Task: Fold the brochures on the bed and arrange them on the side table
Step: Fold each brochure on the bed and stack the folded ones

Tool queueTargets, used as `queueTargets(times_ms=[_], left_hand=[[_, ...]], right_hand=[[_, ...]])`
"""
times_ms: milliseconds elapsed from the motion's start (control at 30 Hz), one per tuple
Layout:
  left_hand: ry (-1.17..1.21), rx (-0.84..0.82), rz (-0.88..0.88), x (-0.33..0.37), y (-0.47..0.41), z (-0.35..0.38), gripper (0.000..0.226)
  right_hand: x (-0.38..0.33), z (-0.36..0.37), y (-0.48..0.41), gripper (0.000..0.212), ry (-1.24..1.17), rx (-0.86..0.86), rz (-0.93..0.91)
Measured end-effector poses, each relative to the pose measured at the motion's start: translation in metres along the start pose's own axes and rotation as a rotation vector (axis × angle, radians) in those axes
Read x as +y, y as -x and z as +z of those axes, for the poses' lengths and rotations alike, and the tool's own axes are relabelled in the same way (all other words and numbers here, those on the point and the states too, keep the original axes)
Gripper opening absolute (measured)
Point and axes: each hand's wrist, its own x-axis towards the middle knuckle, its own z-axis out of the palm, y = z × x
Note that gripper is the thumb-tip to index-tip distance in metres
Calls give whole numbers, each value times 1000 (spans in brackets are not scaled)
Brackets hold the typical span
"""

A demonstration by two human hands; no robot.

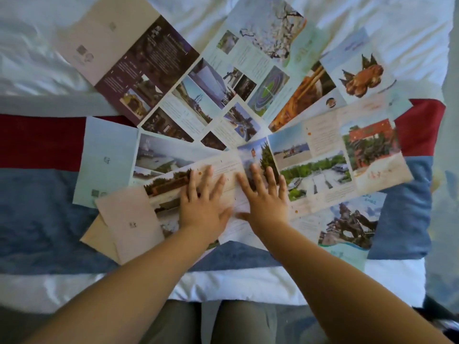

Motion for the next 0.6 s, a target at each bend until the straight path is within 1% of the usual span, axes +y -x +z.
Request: queueTargets(times_ms=[33, 100, 200, 333, 400, 467, 533, 600], left_hand=[[35, -11, -21, -1, 2, 5, 80], [74, -2, -9, -10, -3, 10, 73], [39, 51, 89, -37, -11, 10, 65], [26, 113, 237, -77, -13, 12, 62], [69, 135, 222, -96, -14, 12, 61], [64, 207, 190, -117, -15, 18, 62], [14, 311, 137, -141, -13, 32, 63], [13, 372, 50, -166, -11, 48, 62]], right_hand=[[-12, 7, 3, 108, -57, -14, 31], [-37, 19, 10, 107, -151, -43, 91], [-69, 28, 25, 109, -224, -99, 135], [-92, 25, 26, 116, -210, -85, 130], [-100, 18, 16, 109, -259, -67, 97], [-105, 13, 4, 100, -323, -25, 74], [-102, 14, -7, 100, -305, 45, 68], [-93, 19, -14, 100, -240, 101, 61]])
